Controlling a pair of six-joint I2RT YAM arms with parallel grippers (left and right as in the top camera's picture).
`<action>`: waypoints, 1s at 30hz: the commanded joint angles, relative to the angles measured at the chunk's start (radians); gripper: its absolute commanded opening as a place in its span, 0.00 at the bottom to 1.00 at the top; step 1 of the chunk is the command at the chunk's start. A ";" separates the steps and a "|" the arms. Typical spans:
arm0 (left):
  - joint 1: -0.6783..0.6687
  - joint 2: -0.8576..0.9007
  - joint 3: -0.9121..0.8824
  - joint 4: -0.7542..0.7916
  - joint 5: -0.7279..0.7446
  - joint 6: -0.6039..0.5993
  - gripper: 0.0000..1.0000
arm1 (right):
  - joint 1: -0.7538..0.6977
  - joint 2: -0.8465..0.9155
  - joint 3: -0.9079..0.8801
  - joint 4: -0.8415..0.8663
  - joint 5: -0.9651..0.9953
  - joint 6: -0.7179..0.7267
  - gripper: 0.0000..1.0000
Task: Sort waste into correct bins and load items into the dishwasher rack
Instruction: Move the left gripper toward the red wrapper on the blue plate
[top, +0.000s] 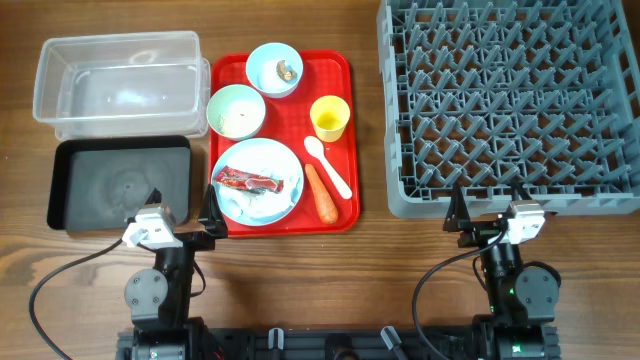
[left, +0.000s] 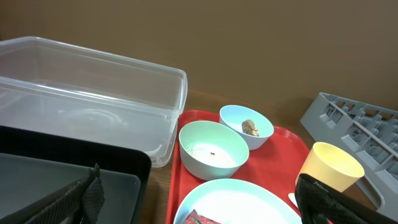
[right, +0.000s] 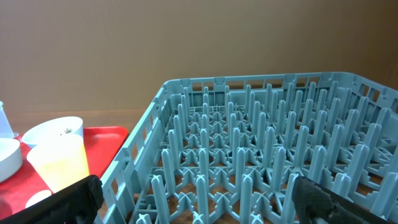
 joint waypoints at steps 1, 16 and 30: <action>-0.005 -0.011 -0.004 -0.008 -0.010 0.020 1.00 | -0.003 -0.008 -0.001 0.002 0.010 0.013 1.00; -0.005 -0.011 -0.004 -0.008 -0.010 0.020 1.00 | -0.003 -0.008 -0.001 0.002 0.010 0.013 1.00; -0.005 -0.007 -0.004 -0.009 -0.027 0.020 1.00 | -0.003 -0.008 -0.001 0.009 -0.049 0.110 1.00</action>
